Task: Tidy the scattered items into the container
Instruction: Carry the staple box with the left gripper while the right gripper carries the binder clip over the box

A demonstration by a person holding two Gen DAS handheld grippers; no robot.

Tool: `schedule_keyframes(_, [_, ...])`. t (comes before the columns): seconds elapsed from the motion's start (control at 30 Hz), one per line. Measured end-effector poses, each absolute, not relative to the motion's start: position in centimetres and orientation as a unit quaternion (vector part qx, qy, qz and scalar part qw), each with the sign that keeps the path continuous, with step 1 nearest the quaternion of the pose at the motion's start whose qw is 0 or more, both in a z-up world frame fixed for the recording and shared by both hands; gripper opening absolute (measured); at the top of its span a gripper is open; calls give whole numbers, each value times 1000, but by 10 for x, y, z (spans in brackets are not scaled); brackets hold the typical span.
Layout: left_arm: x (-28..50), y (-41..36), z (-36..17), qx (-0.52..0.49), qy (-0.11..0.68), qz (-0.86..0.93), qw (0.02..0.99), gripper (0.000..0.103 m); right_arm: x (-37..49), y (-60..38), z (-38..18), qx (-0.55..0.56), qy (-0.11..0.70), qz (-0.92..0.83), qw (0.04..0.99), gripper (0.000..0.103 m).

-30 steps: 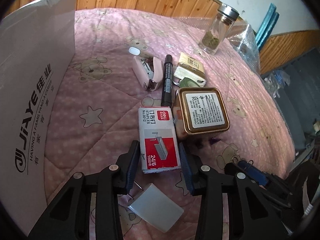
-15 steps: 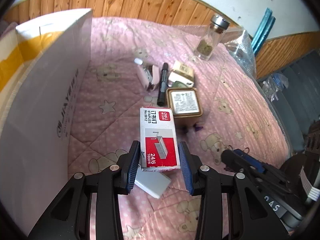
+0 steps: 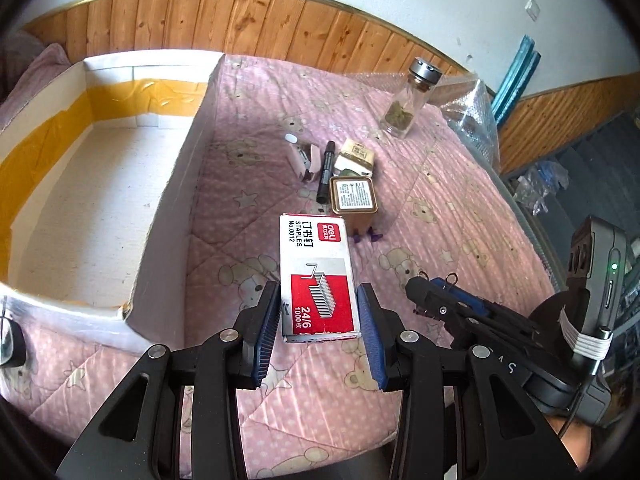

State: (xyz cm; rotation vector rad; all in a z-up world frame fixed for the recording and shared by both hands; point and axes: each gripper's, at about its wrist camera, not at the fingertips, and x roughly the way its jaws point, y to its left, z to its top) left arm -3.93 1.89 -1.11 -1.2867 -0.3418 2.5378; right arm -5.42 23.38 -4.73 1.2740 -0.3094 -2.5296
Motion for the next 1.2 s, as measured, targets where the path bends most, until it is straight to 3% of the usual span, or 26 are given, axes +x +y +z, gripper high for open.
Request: schedule_keyframes(1.2, [-27, -50, 41, -410, -139, 898, 75, 40, -31, 152, 30, 398, -35, -870, 288, 35])
